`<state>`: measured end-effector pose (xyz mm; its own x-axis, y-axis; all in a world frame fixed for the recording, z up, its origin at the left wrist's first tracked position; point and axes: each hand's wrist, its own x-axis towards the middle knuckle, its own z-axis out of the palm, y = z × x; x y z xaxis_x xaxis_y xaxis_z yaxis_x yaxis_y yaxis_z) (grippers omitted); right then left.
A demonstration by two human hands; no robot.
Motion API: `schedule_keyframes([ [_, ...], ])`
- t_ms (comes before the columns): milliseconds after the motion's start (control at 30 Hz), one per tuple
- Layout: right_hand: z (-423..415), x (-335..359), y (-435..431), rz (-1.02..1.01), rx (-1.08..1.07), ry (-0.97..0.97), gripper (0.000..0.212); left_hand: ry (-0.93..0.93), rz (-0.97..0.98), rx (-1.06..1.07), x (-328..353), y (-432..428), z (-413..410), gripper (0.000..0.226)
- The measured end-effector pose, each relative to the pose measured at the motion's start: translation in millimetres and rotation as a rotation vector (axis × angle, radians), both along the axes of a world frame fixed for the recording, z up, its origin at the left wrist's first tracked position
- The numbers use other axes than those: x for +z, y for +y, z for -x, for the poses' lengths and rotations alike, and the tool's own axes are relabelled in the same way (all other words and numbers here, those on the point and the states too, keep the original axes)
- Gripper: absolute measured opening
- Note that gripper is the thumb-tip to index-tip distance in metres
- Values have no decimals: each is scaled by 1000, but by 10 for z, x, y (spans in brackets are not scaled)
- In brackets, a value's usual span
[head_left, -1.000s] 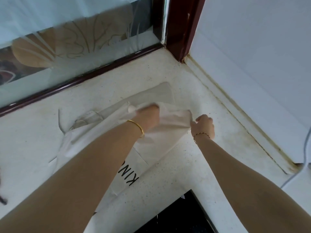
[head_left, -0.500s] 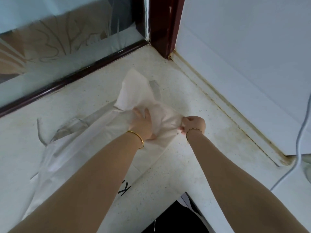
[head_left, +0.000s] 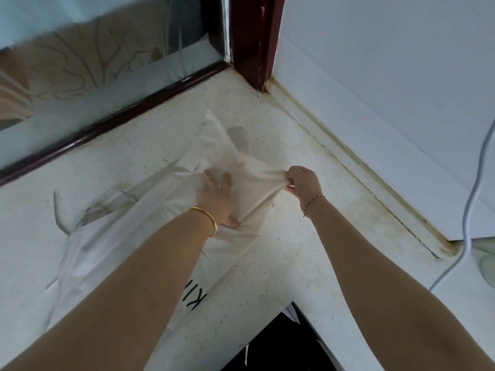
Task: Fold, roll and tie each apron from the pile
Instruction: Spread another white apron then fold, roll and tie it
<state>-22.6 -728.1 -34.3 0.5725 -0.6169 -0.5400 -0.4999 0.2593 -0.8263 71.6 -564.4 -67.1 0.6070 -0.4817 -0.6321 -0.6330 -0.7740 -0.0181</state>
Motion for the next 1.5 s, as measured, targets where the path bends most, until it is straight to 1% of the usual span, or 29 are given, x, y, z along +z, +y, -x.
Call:
schedule_keyframes([
  [67,-19,31,23,108,52,-31,40,-5,8,-14,9,34,30,137],
  [100,-27,60,26,130,72,-56,39,-9,11,-18,15,52,43,137],
  [133,-40,93,31,133,81,-92,34,-9,9,-19,11,76,52,138],
  [200,-53,135,33,104,80,-177,18,10,2,4,12,118,58,139],
  [267,-67,137,32,62,32,-208,12,59,-14,23,83,114,39,134],
  [300,-66,114,17,60,5,-167,11,87,-15,25,131,103,29,124],
  [367,-61,42,-42,108,26,29,20,66,28,49,251,46,-33,85],
  [400,-40,21,-65,120,68,128,22,17,99,100,314,-13,-91,66],
  [433,-17,0,-84,107,100,181,24,-53,171,131,373,-82,-151,55],
  [467,2,-16,-96,92,119,196,27,-114,256,115,429,-176,-206,50],
  [500,17,-30,-94,115,137,195,29,-143,346,61,479,-266,-255,51],
  [533,22,-40,-95,185,163,187,29,-133,418,-51,506,-362,-301,56],
  [600,13,-22,-79,390,213,149,25,-53,452,-313,557,-585,-342,72],
  [667,-14,23,-39,522,241,70,26,32,419,-441,619,-794,-349,76],
  [700,-31,40,-29,540,240,23,26,74,389,-454,651,-873,-346,74],
  [767,-60,76,-39,523,212,-54,26,168,276,-430,731,-1005,-338,65],
  [833,-72,96,-70,493,211,-99,30,220,151,-435,783,-1067,-364,55],
  [900,-72,109,-110,505,250,-59,41,251,66,-436,847,-1071,-397,42],
  [933,-60,115,-128,520,269,-15,43,248,48,-427,856,-1067,-426,36],
  [967,-46,120,-149,530,287,26,39,235,49,-419,874,-1046,-453,30],
  [1033,-17,149,-167,489,300,90,22,205,58,-441,913,-1016,-522,29],
  [1067,-5,154,-173,461,307,106,25,200,56,-450,934,-1002,-559,30],
  [1133,0,146,-188,444,324,142,36,214,26,-429,976,-987,-623,32],
  [1200,-8,138,-202,476,346,182,31,279,-35,-407,1005,-996,-649,28],
  [1233,-13,134,-204,485,348,193,28,341,-76,-390,1011,-1003,-645,26],
  [1300,-18,122,-199,465,318,166,24,460,-168,-323,1033,-1019,-608,25],
  [1367,0,96,-183,391,267,100,23,448,-233,-301,1055,-1029,-590,32],
  [1433,32,77,-181,308,250,74,25,353,-274,-370,1129,-1031,-578,34],
  [1500,56,80,-194,256,275,92,26,227,-308,-441,1205,-1046,-567,33],
])
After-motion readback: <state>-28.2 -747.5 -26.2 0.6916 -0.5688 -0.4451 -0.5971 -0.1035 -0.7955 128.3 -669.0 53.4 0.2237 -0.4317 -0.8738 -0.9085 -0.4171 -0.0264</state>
